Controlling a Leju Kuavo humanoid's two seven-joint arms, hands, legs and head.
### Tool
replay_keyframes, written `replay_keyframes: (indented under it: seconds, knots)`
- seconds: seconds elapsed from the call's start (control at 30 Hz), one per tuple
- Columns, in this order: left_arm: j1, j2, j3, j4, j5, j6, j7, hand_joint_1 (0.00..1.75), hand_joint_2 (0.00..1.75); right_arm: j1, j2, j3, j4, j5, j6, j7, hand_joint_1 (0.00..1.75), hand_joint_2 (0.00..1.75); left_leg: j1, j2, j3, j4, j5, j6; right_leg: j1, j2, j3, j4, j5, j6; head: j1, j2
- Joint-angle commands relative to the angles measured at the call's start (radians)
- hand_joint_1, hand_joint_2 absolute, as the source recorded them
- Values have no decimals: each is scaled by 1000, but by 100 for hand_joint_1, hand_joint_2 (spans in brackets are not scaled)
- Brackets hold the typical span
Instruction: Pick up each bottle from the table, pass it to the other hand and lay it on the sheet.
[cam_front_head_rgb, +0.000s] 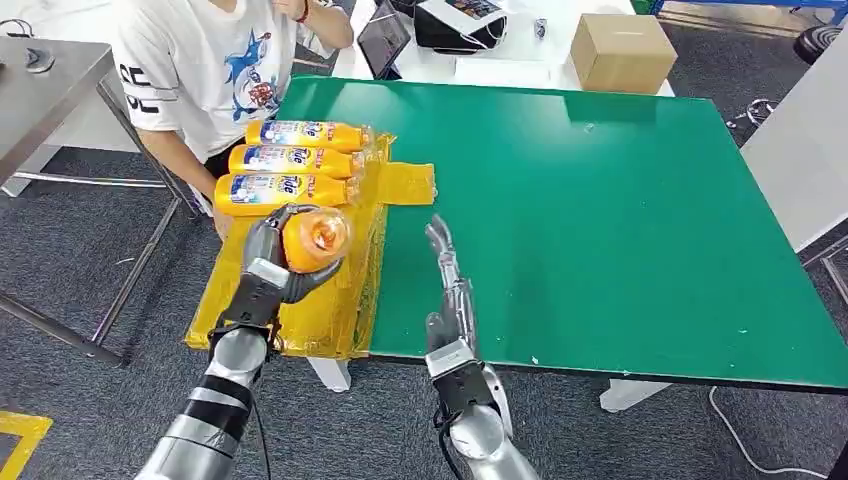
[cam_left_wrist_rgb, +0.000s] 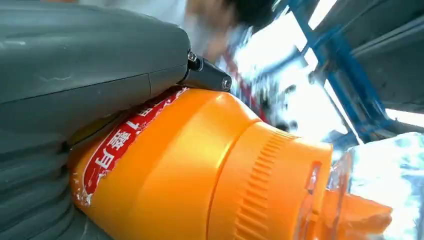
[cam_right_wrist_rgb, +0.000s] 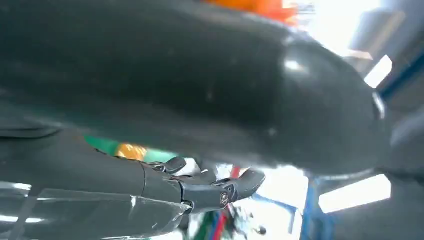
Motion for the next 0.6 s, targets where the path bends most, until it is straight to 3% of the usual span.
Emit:
replay_keyframes:
  seconds: [0.03, 0.2, 0.6]
  knots:
    - [-245, 101, -117, 467, -500, 141, 110, 175, 175, -24, -75, 48, -208, -29, -97, 1, 0, 0, 1, -2, 4, 0, -1, -2, 1, -1, 4, 0, -1, -2, 0, 0]
    - [-275, 129, -150, 596, -590, 75, 128, 175, 175, -15, -77, 34, -205, -35, -88, 1, 0, 0, 1, 0, 7, -1, -2, -3, 1, 1, 7, -1, -2, -2, 0, 0]
    - [-280, 157, -172, 650, -654, 2, 172, 175, 175, -11, -75, 28, -175, -37, -56, 1, 0, 0, 1, 2, 4, -1, -1, -2, 1, 3, 3, -1, 0, -1, 0, 0]
